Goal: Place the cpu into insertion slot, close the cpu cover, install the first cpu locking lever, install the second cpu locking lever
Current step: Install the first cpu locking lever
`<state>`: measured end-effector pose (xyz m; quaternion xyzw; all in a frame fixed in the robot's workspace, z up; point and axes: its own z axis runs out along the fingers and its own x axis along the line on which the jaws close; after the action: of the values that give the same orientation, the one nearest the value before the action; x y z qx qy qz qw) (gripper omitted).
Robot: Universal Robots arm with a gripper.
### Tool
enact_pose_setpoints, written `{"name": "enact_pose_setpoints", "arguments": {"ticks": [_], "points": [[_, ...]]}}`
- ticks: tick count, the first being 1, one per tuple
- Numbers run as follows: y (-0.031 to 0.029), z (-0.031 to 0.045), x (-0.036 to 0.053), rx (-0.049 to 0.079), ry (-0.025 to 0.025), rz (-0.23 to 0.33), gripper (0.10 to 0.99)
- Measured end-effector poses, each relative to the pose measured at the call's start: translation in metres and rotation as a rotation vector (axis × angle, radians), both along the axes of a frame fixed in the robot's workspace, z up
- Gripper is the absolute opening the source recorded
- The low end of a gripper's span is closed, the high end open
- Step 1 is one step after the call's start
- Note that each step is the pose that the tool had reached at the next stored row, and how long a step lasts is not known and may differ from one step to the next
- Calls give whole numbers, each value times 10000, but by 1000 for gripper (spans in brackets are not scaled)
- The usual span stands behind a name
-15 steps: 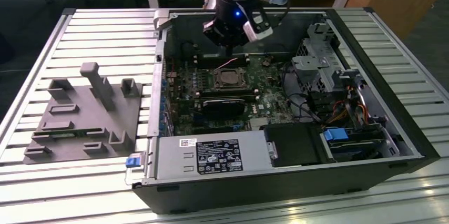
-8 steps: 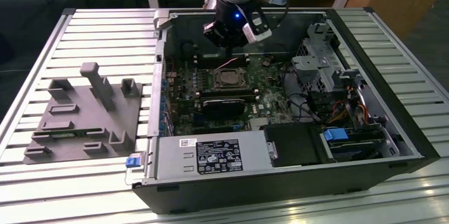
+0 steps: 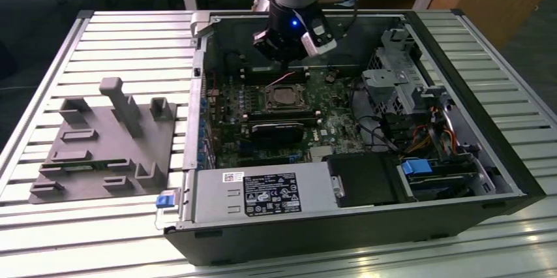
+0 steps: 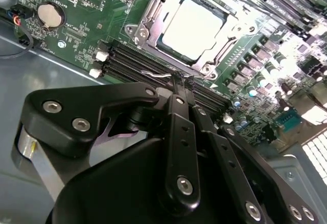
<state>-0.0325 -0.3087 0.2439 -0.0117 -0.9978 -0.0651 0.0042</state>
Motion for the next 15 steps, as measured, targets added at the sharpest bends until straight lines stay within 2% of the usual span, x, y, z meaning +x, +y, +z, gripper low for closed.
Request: {"name": "enact_pose_setpoints", "arguments": {"ticks": [6, 15], "points": [[10, -27, 3, 1, 0, 0, 106], [85, -90, 11, 3, -1, 9, 106]]}}
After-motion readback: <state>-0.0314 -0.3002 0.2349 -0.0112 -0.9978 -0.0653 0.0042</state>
